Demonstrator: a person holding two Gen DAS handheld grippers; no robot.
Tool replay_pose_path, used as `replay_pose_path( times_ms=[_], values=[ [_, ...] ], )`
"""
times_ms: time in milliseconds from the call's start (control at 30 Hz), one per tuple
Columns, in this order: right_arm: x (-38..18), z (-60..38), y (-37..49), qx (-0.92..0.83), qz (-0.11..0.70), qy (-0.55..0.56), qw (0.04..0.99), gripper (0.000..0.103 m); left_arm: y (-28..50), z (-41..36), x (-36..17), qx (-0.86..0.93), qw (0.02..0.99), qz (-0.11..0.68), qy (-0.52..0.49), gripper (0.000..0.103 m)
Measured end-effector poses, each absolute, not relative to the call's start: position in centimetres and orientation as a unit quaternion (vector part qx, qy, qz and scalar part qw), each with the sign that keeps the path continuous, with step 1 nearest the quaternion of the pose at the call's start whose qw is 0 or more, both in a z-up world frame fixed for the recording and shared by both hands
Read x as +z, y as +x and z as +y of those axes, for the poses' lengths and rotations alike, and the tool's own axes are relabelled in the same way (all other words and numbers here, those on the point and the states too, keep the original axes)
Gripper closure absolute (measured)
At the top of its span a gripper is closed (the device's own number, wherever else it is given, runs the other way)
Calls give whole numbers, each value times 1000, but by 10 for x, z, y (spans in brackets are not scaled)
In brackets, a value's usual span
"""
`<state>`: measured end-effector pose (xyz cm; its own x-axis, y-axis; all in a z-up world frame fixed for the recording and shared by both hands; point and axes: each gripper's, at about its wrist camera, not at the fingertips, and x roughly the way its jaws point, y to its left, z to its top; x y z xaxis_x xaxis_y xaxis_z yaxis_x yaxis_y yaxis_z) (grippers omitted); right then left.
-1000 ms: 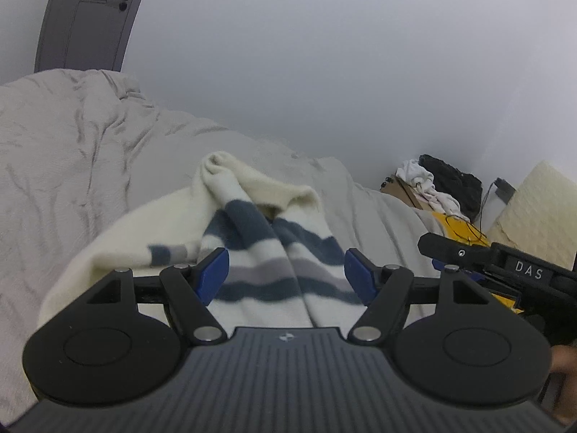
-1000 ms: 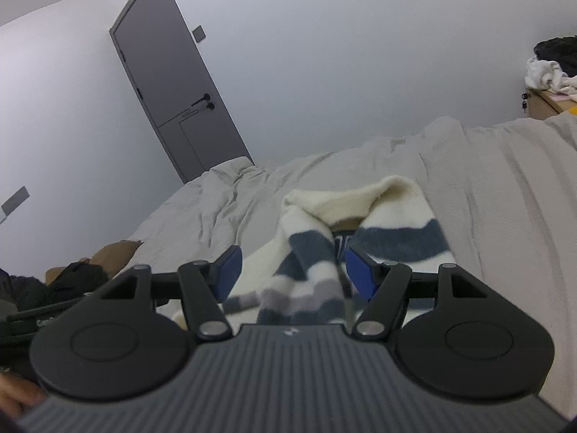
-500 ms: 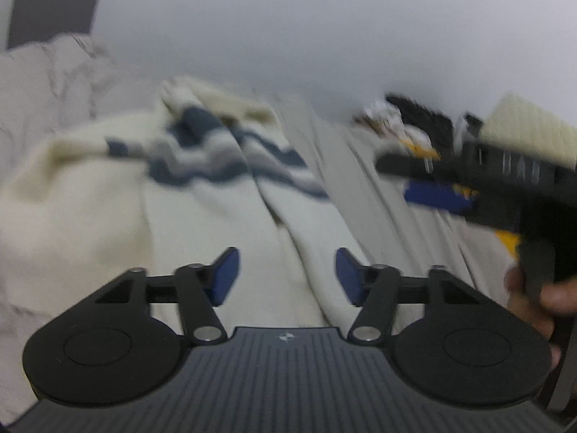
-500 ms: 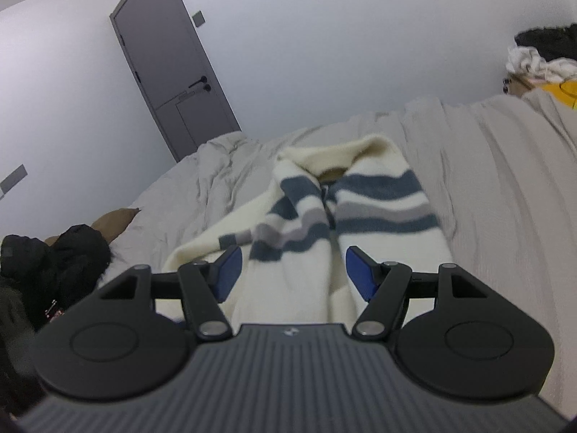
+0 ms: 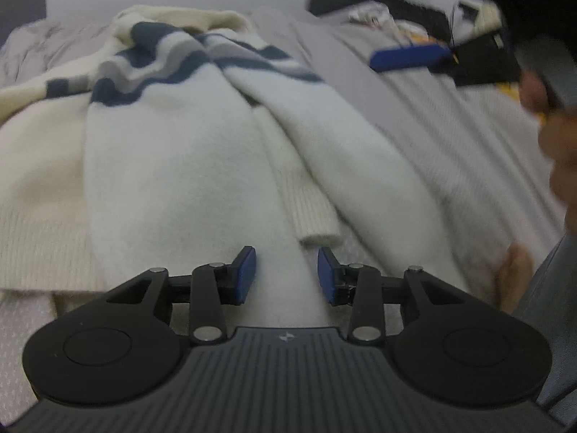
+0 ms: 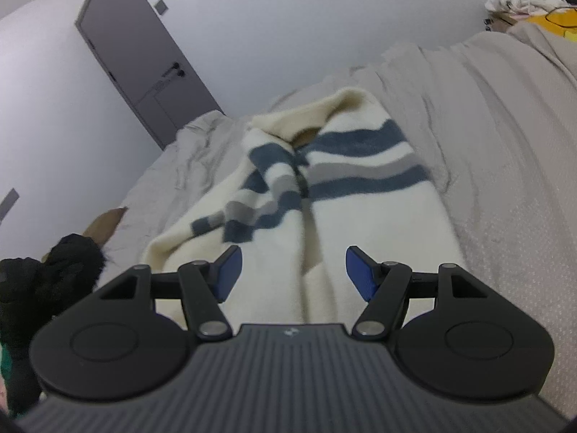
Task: Fold large clothes
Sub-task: 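Grasp the sweater hem with the left tool and pull it to flatten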
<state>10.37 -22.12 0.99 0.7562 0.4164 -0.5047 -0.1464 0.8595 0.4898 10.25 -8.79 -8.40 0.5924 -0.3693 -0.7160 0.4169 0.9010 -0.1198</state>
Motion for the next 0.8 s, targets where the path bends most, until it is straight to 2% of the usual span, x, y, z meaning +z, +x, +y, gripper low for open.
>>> replay_pose_path(
  times_ms=[300, 467, 567, 633, 700, 800],
  values=[
    [-6, -231, 123, 143, 342, 242, 897, 36, 93, -117, -101, -169, 906, 367, 126, 56],
    [-7, -235, 122, 153, 346, 251, 891, 36, 94, -119, -103, -162, 907, 366, 133, 58],
    [-7, -236, 121, 147, 350, 253, 890, 36, 94, -119, -103, -155, 908, 363, 141, 71],
    [-9, -236, 121, 142, 356, 257, 887, 36, 93, -117, -100, -151, 909, 362, 142, 86],
    [-10, -236, 120, 136, 359, 257, 887, 36, 94, -110, -95, -143, 911, 362, 139, 90],
    [-9, -238, 117, 118, 355, 255, 892, 36, 90, -89, -77, -125, 922, 351, 109, 91]
  ],
)
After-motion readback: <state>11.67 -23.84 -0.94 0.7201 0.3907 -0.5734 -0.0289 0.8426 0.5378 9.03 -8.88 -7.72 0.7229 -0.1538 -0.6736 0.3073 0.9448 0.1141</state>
